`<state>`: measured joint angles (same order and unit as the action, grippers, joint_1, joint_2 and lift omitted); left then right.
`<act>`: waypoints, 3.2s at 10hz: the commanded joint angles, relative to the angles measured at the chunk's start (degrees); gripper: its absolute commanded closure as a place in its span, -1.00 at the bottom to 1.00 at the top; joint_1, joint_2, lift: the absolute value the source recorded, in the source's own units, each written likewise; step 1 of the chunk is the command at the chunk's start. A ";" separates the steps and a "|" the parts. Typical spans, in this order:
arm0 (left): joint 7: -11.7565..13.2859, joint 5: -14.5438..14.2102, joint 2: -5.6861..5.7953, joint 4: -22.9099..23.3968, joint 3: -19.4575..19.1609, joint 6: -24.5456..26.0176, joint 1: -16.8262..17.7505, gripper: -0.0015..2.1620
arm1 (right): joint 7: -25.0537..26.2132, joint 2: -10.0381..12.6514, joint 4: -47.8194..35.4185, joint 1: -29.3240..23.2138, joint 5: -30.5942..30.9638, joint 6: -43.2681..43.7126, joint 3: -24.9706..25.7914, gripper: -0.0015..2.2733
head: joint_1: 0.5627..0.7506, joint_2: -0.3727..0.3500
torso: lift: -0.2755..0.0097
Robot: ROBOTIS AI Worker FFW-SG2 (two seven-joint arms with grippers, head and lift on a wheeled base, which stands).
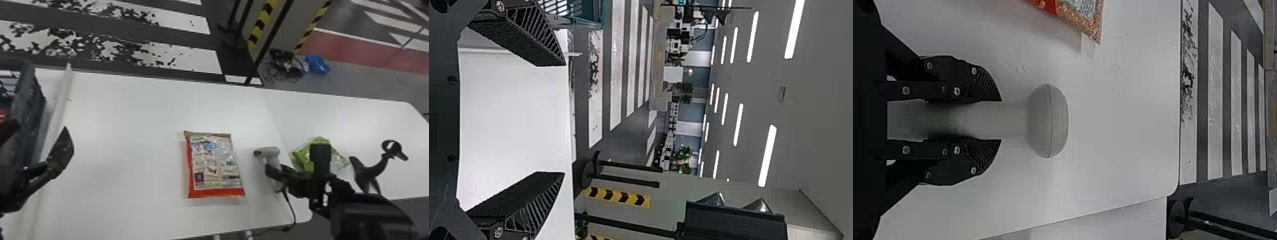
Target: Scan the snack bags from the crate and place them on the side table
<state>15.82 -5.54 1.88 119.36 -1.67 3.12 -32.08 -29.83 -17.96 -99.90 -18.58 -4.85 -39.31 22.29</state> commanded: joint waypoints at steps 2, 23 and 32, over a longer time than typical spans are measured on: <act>0.00 -0.08 -0.04 0.00 0.00 0.00 0.00 -0.92 | 0.04 1.78 -6.80 -4.10 -1.22 -0.56 2.14 0.97 | 0.41 -0.93 | 0.27; 0.09 -0.43 -0.13 -0.44 -0.09 0.18 -0.09 -0.91 | -1.90 2.84 -16.29 -4.36 -0.16 -11.81 1.00 0.97 | 0.41 -0.69 | 0.27; 0.09 -0.43 0.05 -0.44 -0.09 0.53 0.00 -0.91 | 0.92 1.08 0.32 2.49 0.80 -0.73 -0.76 0.96 | 0.41 -0.89 | 0.27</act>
<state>15.91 -5.98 1.90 118.99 -1.76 3.66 -32.12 -28.95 -16.87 -100.11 -16.13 -4.05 -40.86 21.67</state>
